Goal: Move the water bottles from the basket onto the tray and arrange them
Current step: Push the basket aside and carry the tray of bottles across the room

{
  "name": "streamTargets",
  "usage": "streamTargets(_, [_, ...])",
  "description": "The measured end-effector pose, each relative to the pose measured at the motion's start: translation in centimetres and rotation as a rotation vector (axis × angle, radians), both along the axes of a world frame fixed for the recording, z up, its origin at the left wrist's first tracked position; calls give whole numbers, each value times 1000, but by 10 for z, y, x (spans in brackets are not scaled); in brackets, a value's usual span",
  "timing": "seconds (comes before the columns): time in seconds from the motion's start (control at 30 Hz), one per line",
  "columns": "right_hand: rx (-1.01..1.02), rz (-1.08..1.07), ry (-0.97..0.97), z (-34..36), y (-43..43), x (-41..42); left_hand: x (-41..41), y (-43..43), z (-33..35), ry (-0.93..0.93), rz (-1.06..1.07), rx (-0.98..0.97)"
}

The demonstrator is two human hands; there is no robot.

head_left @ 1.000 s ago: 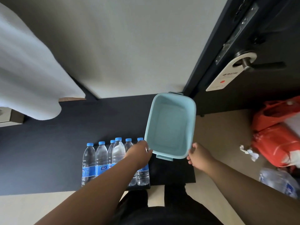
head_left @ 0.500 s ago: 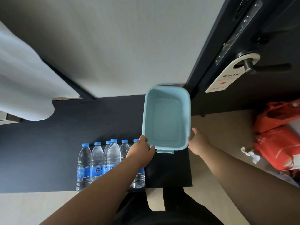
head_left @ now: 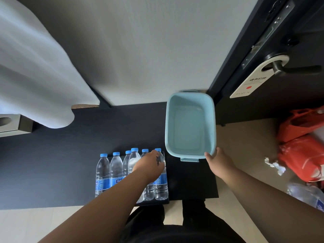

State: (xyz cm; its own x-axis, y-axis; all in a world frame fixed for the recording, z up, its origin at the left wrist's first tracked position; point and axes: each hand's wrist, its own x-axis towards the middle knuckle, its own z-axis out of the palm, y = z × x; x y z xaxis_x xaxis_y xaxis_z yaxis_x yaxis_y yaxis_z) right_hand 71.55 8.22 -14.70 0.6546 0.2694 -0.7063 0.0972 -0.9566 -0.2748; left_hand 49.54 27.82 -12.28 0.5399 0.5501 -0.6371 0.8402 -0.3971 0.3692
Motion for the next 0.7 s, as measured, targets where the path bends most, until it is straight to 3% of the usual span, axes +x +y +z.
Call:
streamTargets(0.17, [-20,-59,12,-1,-5,-31,-47,22,1,-12,-131,23])
streamTargets(0.43, [-102,-116,45,-1,15,-111,-143,61,6,31,-82,6])
streamTargets(0.7, [-165,276,71,15,64,-170,-238,84,13,128,84,-20])
